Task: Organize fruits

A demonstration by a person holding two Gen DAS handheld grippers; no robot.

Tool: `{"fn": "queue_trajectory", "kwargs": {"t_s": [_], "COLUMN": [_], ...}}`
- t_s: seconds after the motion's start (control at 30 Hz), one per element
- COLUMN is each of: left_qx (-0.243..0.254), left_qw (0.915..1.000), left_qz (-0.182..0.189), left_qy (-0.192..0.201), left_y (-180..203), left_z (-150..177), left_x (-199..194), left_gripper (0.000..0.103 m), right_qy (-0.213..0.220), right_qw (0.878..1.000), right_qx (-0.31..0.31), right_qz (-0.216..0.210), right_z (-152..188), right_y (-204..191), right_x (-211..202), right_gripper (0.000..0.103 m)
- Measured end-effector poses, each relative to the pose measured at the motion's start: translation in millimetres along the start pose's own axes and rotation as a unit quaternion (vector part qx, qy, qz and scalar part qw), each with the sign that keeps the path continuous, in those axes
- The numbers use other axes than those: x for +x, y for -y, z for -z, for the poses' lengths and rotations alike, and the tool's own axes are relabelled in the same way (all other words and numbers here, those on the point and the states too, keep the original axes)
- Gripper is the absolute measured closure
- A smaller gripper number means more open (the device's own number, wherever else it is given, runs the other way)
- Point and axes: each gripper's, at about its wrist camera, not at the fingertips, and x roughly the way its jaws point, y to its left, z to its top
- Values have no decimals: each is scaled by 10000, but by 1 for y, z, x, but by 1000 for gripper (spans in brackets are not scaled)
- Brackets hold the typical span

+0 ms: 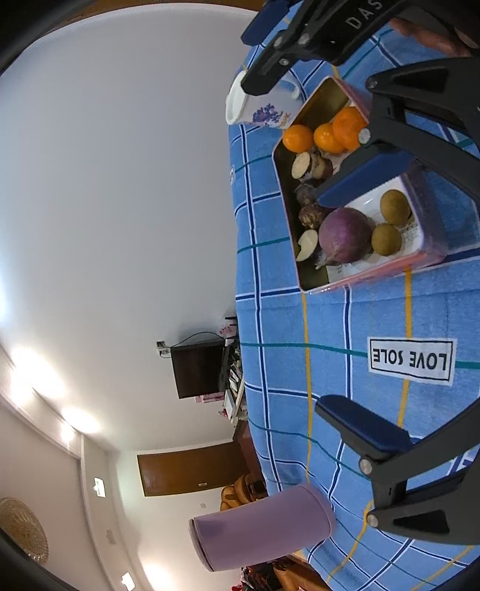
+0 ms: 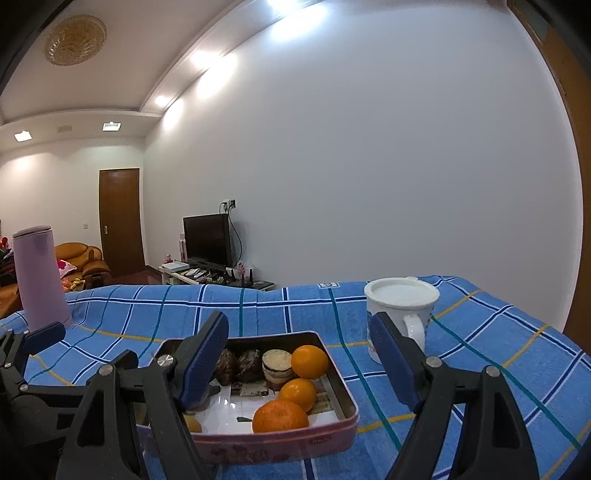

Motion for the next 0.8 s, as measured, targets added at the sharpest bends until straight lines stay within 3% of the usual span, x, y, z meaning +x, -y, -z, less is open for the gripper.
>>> {"fn": "queue_trajectory", "kwargs": {"t_s": [0.5,0.8], "left_qx": [13,-22], "left_qw": [9996,9998], "left_qz": [68,83], "left_qy": [264,184], "left_y": [0,-1], "left_z": [6,6], "left_x": [-28,-25], "left_gripper": [0,0], "right_qy": [345,434], "right_qw": [9993,9990], "right_qx": [142,-62], "right_qz": [90,133], "right_z": [2,1], "right_y": [6,-2], "right_x": [-36,-40], "right_gripper": [23,23]}}
